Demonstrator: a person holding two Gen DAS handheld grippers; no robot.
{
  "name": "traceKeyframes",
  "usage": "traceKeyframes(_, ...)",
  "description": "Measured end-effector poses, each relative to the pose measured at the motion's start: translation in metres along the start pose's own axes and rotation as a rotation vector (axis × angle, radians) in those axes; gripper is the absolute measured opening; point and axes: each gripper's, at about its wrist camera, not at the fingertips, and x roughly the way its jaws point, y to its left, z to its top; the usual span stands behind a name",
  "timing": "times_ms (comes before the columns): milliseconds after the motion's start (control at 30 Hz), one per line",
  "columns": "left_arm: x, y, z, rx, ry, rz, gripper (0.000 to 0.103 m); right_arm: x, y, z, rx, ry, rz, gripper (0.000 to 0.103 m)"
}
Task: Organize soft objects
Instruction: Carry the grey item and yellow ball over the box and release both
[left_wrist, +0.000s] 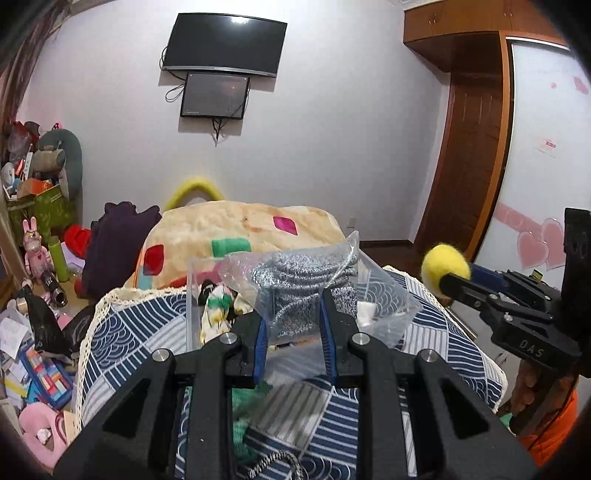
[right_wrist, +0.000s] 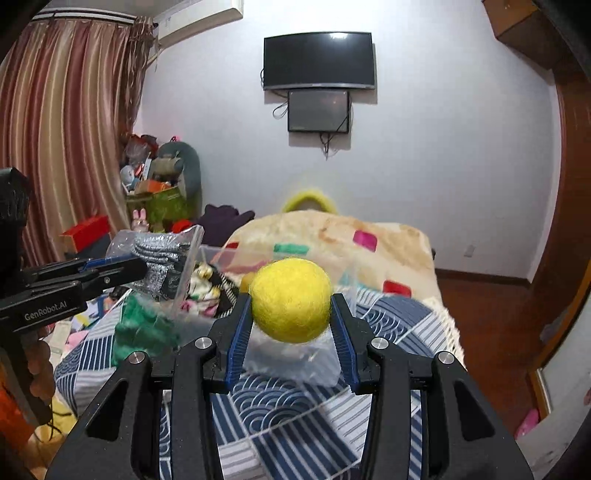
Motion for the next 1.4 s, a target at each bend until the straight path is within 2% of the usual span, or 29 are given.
traceKeyframes(233, 0.028, 0.003, 0.004, -0.013, 0.044, 0.015, 0.025, 0.018, -0.010, 0.011, 0.037, -0.009, -0.025, 0.039)
traceKeyframes(567, 0.076, -0.001, -0.007, -0.002, 0.140, 0.029, 0.025, 0.057, -0.011, -0.001, 0.064, 0.081, -0.034, 0.039)
traceKeyframes(800, 0.097, -0.008, -0.017, 0.018, 0.188, 0.025, 0.025, 0.066, -0.012, -0.009, 0.058, 0.127, -0.034, 0.039)
traceKeyframes(1133, 0.094, -0.015, -0.023, 0.056, 0.185, 0.032, 0.025, 0.074, -0.008, -0.013, 0.021, 0.161, -0.041, 0.040)
traceKeyframes(1233, 0.092, -0.013, -0.021, 0.050, 0.201, 0.022, 0.029, 0.074, -0.006, -0.013, 0.009, 0.165, -0.044, 0.040)
traceKeyframes(1400, 0.083, -0.011, -0.021, 0.034, 0.209, -0.004, 0.038, 0.073, -0.004, -0.012, 0.001, 0.168, -0.046, 0.047)
